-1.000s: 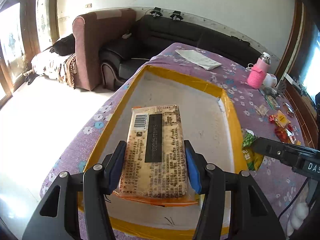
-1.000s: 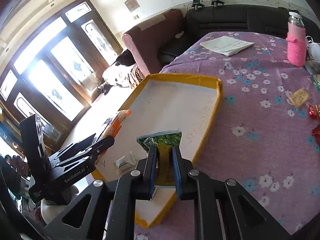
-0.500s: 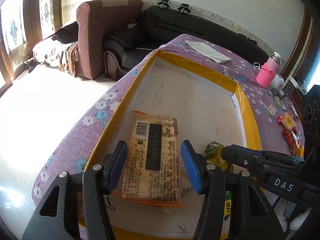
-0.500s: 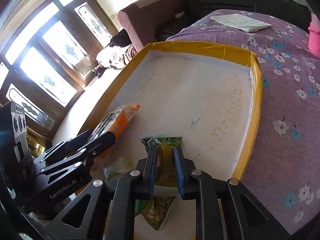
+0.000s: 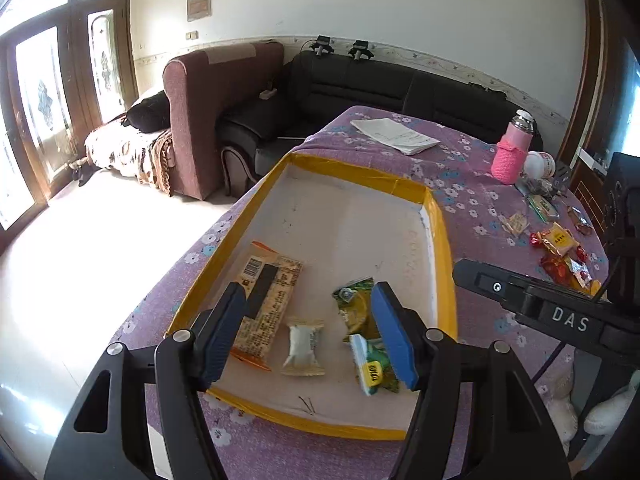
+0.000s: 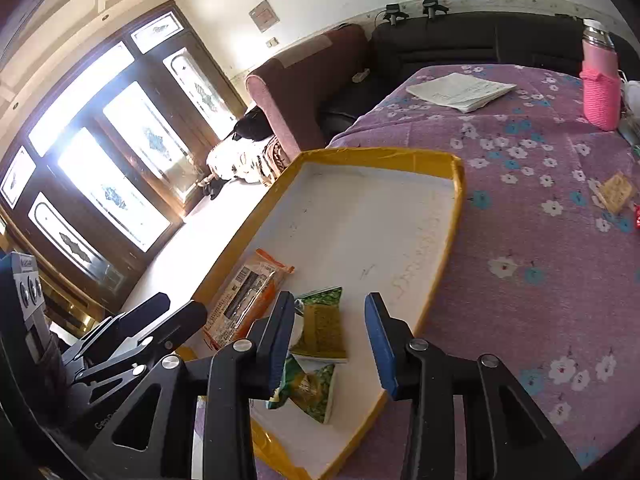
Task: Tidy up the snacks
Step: 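Grasp a red candy wrapper with the left gripper while the right grasps a red chocolate bar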
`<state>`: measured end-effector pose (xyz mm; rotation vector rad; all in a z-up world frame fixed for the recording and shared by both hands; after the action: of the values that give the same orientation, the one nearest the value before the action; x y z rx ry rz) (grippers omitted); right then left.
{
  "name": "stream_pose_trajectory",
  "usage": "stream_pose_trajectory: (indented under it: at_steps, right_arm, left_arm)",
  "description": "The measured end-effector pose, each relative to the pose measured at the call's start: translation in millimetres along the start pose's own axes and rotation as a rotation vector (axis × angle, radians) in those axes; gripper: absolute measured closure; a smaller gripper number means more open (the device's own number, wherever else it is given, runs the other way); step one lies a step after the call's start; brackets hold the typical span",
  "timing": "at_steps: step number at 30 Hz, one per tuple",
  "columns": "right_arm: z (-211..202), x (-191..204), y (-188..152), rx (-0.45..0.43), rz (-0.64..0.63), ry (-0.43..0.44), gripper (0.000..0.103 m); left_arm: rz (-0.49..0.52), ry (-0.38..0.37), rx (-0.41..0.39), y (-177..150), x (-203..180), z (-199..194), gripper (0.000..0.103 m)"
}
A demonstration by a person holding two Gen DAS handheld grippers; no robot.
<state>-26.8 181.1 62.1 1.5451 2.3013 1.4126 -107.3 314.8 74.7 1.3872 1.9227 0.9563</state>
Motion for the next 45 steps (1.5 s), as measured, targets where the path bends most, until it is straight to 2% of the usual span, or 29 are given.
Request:
stream_pose_trajectory:
  at_steps: [5, 8, 10, 12, 15, 17, 19, 22, 28, 34, 35, 36, 37, 40, 43, 44, 45]
  right_arm:
    - [-33, -42, -4, -0.034, 0.047, -0.037, 0.063]
    - [-57, -74, -7, -0.063, 0.076, -0.07, 0.063]
    - [-76, -99, -8, -0.086, 0.093, -0.099, 0.063]
    - [-100, -131, -5, -0.121, 0.123, -0.135, 0.063]
    - [-142, -194, 1, -0.189, 0.207, -0.238, 0.061]
    - [-169, -238, 4, -0.233, 0.263, -0.31, 0.061]
    - [-184, -272, 4, -0.24, 0.298, -0.37, 0.061]
    - [-185, -307, 5, -0.221, 0.343, -0.392, 0.061]
    - [-130, -309, 26, -0.147, 0.291, -0.317, 0.061]
    - [-69, -301, 35, -0.044, 0.22, -0.368, 0.061]
    - [-60, -299, 32, -0.013, 0.219, -0.364, 0.064]
    - [-55, -296, 28, 0.003, 0.216, -0.365, 0.073]
    - [-52, -290, 24, 0.021, 0.216, -0.347, 0.075]
    - [-48, -267, 10, 0.06, 0.24, -0.26, 0.075]
    - [-49, -234, -6, 0.116, 0.235, -0.073, 0.077]
    - [-56, -224, -8, 0.115, 0.237, 0.005, 0.077]
    - [-68, -221, -7, 0.089, 0.234, 0.031, 0.077]
  left_arm:
    - [0.071, -0.007, -0.04, 2, -37, -24, 0.038]
    - [0.097, -0.043, -0.042, 0, -59, -33, 0.038]
    - [0.095, -0.093, -0.041, -1, -76, -39, 0.038]
    - [0.076, -0.181, -0.029, -4, -94, -43, 0.038]
    - [0.063, -0.301, 0.014, -15, -124, -42, 0.038]
    - [0.083, -0.341, 0.025, -24, -144, -41, 0.039]
    - [0.107, -0.369, 0.046, -32, -161, -38, 0.039]
    - [0.123, -0.403, 0.078, -39, -176, -34, 0.039]
    - [0.104, -0.384, 0.107, -41, -175, -23, 0.039]
    - [0.083, -0.375, 0.137, -48, -170, -15, 0.039]
    - [0.079, -0.374, 0.141, -49, -170, -13, 0.039]
    - [0.077, -0.371, 0.143, -50, -169, -11, 0.039]
    - [0.074, -0.368, 0.147, -51, -168, -9, 0.039]
    - [0.063, -0.373, 0.165, -54, -167, -3, 0.039]
    - [0.06, -0.386, 0.183, -57, -168, 0, 0.039]
    - [0.06, -0.39, 0.185, -58, -168, -1, 0.039]
    - [0.06, -0.394, 0.185, -58, -168, -1, 0.039]
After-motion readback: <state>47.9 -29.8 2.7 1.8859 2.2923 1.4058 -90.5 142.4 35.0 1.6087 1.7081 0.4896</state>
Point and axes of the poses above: each gripper's, at about its wrist camera, not at the fingertips, and z roughly the way its jaws point, x to its left, y to its top, the point moved 5 cm from there along z, roughly the way its jaws point, and after that the axes turned 7 degrees about -x, right-handed, at the moved point
